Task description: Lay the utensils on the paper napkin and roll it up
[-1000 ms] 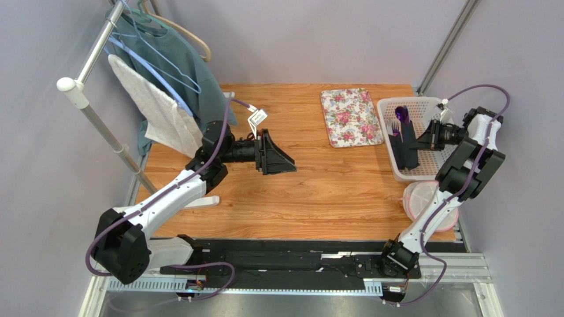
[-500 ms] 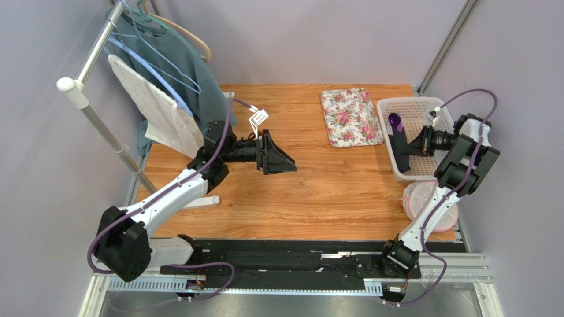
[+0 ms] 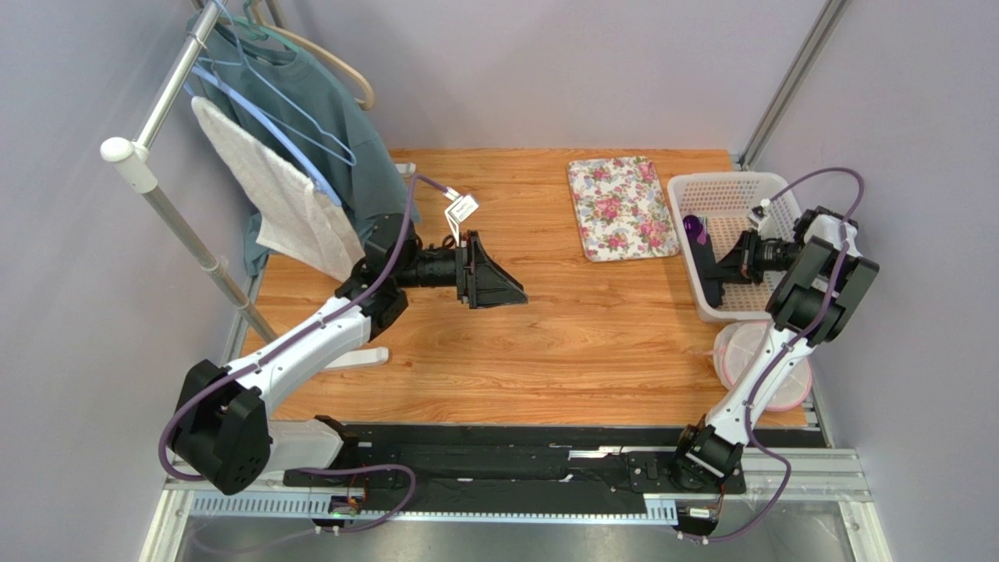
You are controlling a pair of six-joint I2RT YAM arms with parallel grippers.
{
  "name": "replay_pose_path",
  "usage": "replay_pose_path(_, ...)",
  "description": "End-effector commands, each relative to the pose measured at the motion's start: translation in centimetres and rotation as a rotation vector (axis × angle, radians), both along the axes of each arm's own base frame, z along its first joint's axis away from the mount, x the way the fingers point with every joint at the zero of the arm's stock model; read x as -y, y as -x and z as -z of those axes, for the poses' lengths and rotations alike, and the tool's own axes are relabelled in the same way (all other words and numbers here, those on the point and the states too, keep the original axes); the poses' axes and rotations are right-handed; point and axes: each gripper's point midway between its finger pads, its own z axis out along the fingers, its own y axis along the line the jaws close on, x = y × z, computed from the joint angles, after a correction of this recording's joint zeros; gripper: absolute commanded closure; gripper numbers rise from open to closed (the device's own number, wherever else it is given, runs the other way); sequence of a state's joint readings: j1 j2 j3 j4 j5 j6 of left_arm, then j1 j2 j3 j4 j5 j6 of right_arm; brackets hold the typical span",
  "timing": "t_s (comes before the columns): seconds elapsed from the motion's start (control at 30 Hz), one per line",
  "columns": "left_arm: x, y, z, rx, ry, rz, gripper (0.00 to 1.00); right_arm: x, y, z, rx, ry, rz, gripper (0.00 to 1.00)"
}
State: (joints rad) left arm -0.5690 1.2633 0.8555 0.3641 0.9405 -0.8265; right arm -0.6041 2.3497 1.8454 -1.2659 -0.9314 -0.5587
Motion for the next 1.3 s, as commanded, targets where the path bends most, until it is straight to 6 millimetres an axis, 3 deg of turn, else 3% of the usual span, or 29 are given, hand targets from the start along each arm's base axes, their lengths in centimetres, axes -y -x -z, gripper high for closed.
replay_pose_path(0.0, 0.1, -0.1, -0.9, 0.032, 0.024, 0.006, 0.25, 1.5, -0.4, 1.0, -0.025, 0.113, 0.039, 0.93)
replay_pose_path(0.3, 0.1, -0.3, -1.1, 0.035, 0.018, 0.008, 0.25, 1.5, -0.4, 0.5, -0.025, 0.170, 0.030, 0.79)
replay_pose_path(0.43, 0.2, -0.3, -1.1, 0.037, 0.017, 0.009, 0.25, 1.6, -0.2, 0.1, -0.022, 0.183, 0.031, 0.65)
replay_pose_path(0.63, 0.2, -0.3, -1.3, 0.039, 0.021, 0.008, 0.24, 1.5, -0.2, -1.2, 0.004, 0.198, 0.025, 0.64)
replay_pose_path(0.83, 0.2, -0.3, -1.3, 0.038, 0.023, 0.008, 0.24, 1.6, -0.2, -2.1, 0.020, 0.213, 0.018, 0.53)
replay_pose_path(1.07, 0.2, -0.4, -1.5, 0.042, 0.025, 0.009, 0.24, 1.5, -0.3, -2.9, 0.033, 0.211, 0.021, 0.51)
replay_pose_path(1.27, 0.3, -0.7, -0.9, 0.043, 0.009, 0.011, 0.25, 1.4, 0.0, -2.5, 0.019, 0.240, -0.001, 0.49)
